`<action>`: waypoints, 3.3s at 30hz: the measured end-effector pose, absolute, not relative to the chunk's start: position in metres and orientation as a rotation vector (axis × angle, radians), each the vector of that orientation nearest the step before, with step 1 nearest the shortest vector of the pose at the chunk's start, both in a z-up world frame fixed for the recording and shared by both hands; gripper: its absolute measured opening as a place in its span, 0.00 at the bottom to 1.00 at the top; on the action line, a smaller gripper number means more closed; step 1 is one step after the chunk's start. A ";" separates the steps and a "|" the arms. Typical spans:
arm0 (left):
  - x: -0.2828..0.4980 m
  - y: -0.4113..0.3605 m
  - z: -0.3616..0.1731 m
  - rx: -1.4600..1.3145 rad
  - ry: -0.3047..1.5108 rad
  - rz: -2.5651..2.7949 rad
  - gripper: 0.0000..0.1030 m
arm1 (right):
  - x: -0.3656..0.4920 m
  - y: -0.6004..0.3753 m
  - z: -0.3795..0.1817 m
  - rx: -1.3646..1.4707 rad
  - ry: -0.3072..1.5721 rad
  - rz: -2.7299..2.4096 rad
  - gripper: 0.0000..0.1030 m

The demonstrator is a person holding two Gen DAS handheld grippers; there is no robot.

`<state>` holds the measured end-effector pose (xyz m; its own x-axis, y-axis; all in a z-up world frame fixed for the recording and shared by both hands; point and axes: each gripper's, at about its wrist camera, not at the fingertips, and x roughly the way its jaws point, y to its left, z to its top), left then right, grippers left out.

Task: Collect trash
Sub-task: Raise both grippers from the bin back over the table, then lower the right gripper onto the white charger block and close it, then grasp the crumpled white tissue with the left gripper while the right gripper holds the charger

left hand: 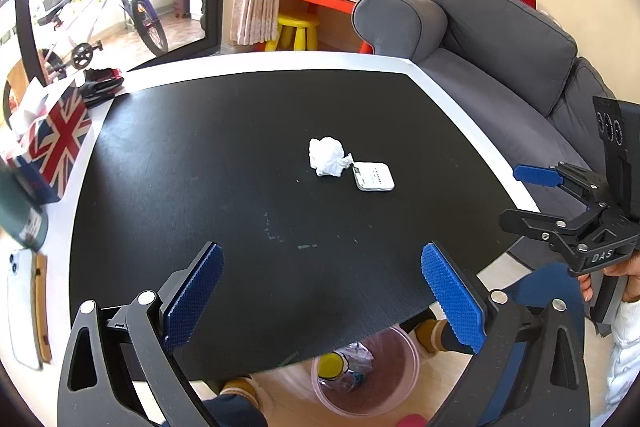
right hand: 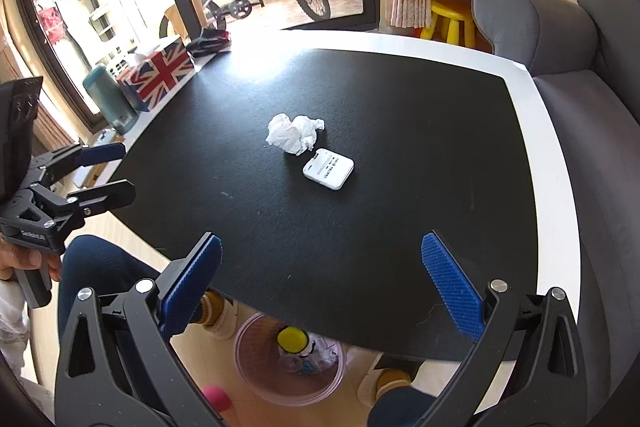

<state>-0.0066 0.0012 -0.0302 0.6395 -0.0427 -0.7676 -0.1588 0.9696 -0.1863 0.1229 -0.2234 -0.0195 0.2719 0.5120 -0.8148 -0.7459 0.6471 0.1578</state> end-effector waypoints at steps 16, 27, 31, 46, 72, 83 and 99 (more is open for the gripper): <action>0.024 0.019 -0.042 -0.259 0.903 0.059 0.93 | 0.183 -0.154 -0.073 -0.416 1.085 0.875 0.96; 0.028 0.025 -0.051 -0.273 0.922 0.065 0.93 | 0.206 -0.127 -0.110 -0.454 1.165 0.886 0.96; 0.029 0.025 -0.054 -0.280 0.928 0.067 0.93 | 0.207 -0.124 -0.113 -0.465 1.157 0.885 0.96; 0.030 0.026 -0.062 -0.293 0.936 0.064 0.93 | 0.206 -0.119 -0.117 -0.496 1.116 0.867 0.64; 0.069 0.012 -0.064 -0.255 0.962 0.015 0.93 | 0.211 -0.169 -0.086 -0.395 1.108 0.849 0.54; 0.116 0.007 -0.078 -0.205 0.992 -0.009 0.93 | 0.217 -0.191 -0.079 -0.382 1.102 0.830 0.54; 0.142 0.009 -0.109 -0.214 1.037 -0.002 0.18 | 0.225 -0.201 -0.082 -0.368 1.095 0.810 0.54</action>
<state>0.1421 0.0087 -0.1088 0.5106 -0.1031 -0.8536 -0.0992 0.9791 -0.1776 0.2247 -0.2014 -0.0818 0.2161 0.3966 -0.8922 -0.7369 0.6657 0.1175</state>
